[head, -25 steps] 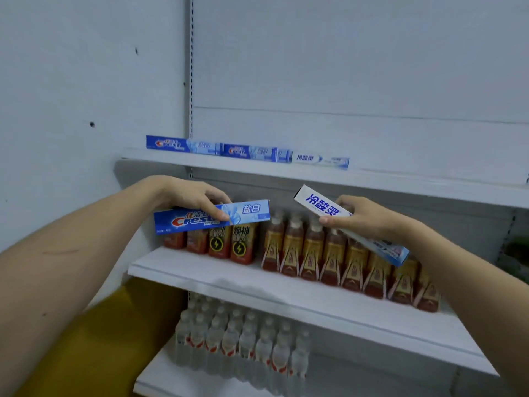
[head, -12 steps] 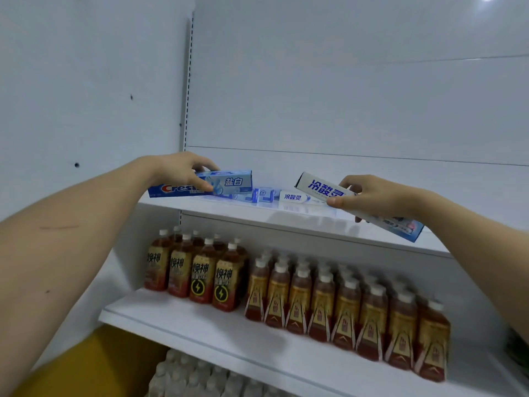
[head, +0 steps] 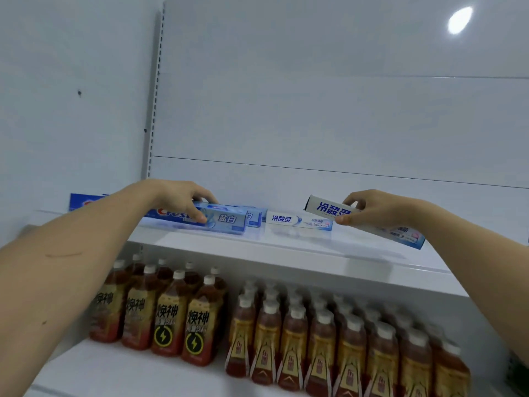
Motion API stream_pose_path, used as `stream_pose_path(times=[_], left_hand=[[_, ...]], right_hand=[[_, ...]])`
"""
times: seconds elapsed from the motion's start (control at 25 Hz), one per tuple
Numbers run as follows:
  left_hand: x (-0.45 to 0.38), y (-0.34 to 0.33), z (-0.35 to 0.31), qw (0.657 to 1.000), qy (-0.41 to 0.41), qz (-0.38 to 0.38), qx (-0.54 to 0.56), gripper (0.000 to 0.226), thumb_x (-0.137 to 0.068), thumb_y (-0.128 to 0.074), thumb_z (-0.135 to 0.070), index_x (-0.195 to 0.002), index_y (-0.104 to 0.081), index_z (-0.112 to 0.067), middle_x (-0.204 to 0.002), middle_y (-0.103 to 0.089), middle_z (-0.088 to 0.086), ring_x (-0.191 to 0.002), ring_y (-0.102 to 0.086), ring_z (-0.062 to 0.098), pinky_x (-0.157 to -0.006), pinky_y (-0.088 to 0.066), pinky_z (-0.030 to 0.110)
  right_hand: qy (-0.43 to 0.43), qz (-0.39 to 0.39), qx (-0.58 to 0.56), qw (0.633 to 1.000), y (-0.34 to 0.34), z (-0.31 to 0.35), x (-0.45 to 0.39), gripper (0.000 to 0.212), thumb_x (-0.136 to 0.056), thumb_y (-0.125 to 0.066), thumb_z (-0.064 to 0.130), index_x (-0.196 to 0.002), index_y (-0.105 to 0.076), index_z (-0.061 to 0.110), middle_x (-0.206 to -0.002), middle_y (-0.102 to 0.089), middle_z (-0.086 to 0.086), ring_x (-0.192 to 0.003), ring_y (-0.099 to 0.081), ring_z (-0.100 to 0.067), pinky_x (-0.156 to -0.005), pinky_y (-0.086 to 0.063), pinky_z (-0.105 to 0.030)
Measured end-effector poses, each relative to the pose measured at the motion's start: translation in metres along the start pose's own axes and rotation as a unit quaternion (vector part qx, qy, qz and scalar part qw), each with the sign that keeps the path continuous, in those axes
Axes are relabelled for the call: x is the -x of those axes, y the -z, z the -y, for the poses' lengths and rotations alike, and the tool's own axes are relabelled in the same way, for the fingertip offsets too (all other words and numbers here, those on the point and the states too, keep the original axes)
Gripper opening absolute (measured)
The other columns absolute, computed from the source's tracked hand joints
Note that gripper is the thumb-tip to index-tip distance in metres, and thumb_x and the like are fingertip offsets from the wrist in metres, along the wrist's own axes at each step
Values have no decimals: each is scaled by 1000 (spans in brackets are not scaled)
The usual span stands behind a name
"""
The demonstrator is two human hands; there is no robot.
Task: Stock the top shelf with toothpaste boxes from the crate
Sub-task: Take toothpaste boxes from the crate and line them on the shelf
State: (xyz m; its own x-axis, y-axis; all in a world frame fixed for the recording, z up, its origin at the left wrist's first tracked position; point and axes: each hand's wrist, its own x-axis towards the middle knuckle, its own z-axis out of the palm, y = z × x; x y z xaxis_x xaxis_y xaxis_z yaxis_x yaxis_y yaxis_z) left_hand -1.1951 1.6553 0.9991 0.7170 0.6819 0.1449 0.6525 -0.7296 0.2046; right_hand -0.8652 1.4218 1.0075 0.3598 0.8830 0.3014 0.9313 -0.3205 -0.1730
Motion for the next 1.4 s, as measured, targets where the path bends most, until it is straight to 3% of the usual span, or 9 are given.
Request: stream_pose_path(times=[0.08,0.16,0.24,0.36,0.56,0.76,1.12,1.24,1.4], left_hand=[[-16,-2,7,1000,-3,22,0,38,-91,-67,-28,-123,-51,-40,-117,-57,-4,-80,-54,7,-54,-43,17],[-25,-5,12,999,1,31,19,39,-89,-71,-28,-120,-52,-41,-123,-57,-2,-97,-58,14,-80,-51,31],[-31,-4,14,999,10,31,20,39,-86,-73,-29,-118,-54,-42,-124,-58,0,-108,-58,20,-99,-47,41],[-30,4,7,999,7,37,31,45,-75,-75,-48,-115,-57,-43,-125,-59,-2,-111,-58,18,-97,-47,38],[-39,14,-27,998,-21,-30,43,99,-39,-56,-95,-121,-55,-41,-119,-58,-9,-114,-55,15,-102,-41,37],[-73,1,-83,994,-29,-93,47,47,-87,-53,-62,-128,-55,-37,-135,-53,-8,-124,-48,16,-109,-34,37],[-162,-46,-153,979,-73,-179,65,38,-94,-46,-57,-124,-58,-37,-141,-49,-8,-132,-40,15,-113,-31,41],[-180,-52,-158,978,-66,-184,69,35,-94,-45,-58,-120,-59,-39,-142,-48,-4,-133,-39,16,-113,-31,43],[-186,-51,-162,976,-63,-199,65,35,-96,-43,-54,-122,-60,-36,-143,-48,-3,-135,-37,17,-114,-29,40]], right_hand=[[-26,2,21,999,-4,-11,-16,47,-81,-64,61,-119,-57,35,-101,-64,7,-82,-63,-13,-77,-49,-31],[-40,6,41,998,-8,-21,-27,46,-80,-66,58,-118,-57,34,-102,-63,6,-84,-62,-15,-80,-49,-33],[-48,8,56,997,-12,-32,-37,46,-79,-68,56,-117,-57,32,-103,-60,5,-88,-63,-20,-85,-50,-37],[-52,14,107,993,-16,-47,-53,47,-78,-69,54,-117,-55,31,-106,-54,7,-94,-59,-22,-90,-50,-39],[-54,35,153,986,-21,-71,-77,45,-79,-69,52,-116,-55,29,-107,-55,5,-97,-59,-23,-86,-47,-35],[-41,75,154,984,-14,-99,-103,46,-80,-67,52,-119,-55,29,-87,-58,9,-91,-59,-21,-87,-46,-35],[-21,143,271,951,-17,-148,-163,57,-76,-70,56,-125,-55,32,-99,-57,11,-107,-57,-22,-97,-47,-42],[-11,151,319,936,-20,-148,-175,54,-79,-67,54,-126,-56,31,-119,-58,3,-111,-57,-26,-92,-47,-40],[12,159,365,917,-34,-140,-184,37,-85,-65,38,-119,-64,23,-105,-62,2,-97,-59,-25,-81,-46,-33]])
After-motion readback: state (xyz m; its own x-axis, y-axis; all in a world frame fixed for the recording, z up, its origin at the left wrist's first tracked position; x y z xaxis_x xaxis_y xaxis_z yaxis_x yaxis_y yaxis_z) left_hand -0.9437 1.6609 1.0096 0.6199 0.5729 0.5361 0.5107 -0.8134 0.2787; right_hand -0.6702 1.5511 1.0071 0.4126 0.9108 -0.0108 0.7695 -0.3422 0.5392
